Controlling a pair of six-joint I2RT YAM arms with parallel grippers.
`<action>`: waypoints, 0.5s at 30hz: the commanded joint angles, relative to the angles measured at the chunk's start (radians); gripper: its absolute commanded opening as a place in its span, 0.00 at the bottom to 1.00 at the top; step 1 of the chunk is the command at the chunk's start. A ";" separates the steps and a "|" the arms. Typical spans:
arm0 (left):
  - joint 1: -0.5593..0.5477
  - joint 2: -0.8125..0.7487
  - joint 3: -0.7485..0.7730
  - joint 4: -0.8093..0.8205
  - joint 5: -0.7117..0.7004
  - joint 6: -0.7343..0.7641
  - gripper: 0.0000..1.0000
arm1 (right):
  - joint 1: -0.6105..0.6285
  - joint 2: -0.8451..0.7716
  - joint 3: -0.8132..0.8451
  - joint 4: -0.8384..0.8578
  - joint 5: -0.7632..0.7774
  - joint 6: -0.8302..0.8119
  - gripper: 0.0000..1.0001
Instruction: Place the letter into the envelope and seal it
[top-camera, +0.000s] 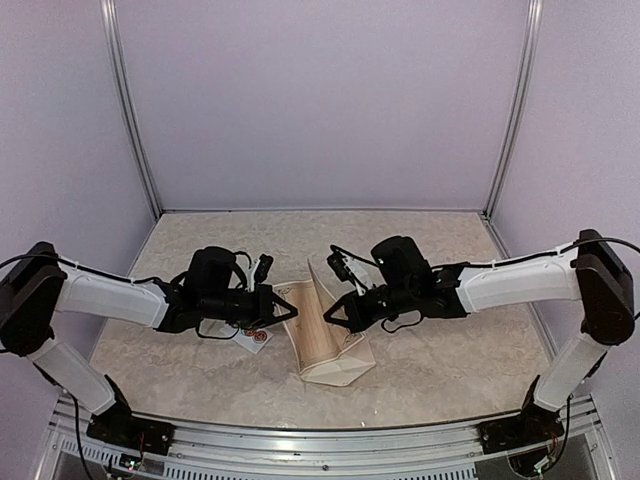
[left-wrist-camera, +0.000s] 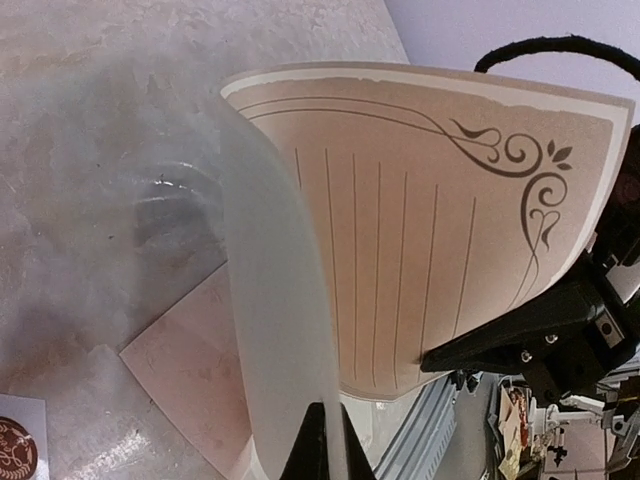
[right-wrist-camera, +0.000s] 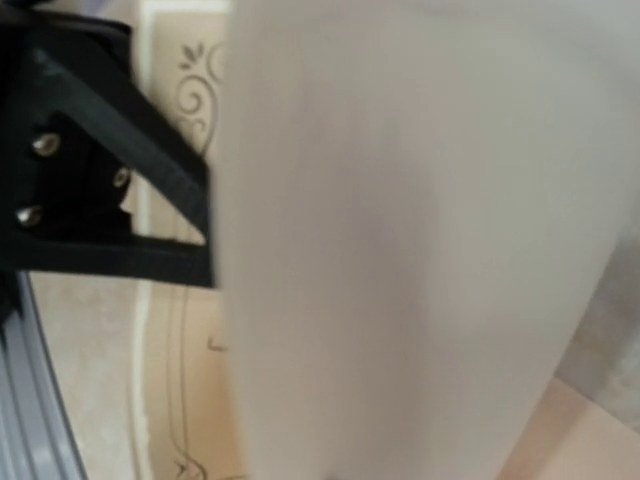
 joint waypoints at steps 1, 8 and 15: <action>-0.008 0.045 -0.016 0.081 0.001 -0.031 0.00 | 0.020 0.061 0.062 -0.067 0.013 0.037 0.00; -0.006 0.112 -0.025 0.116 0.026 -0.057 0.28 | 0.026 0.137 0.103 -0.116 0.013 0.057 0.00; -0.006 0.146 -0.027 0.162 0.048 -0.083 0.55 | 0.040 0.174 0.132 -0.148 0.011 0.056 0.00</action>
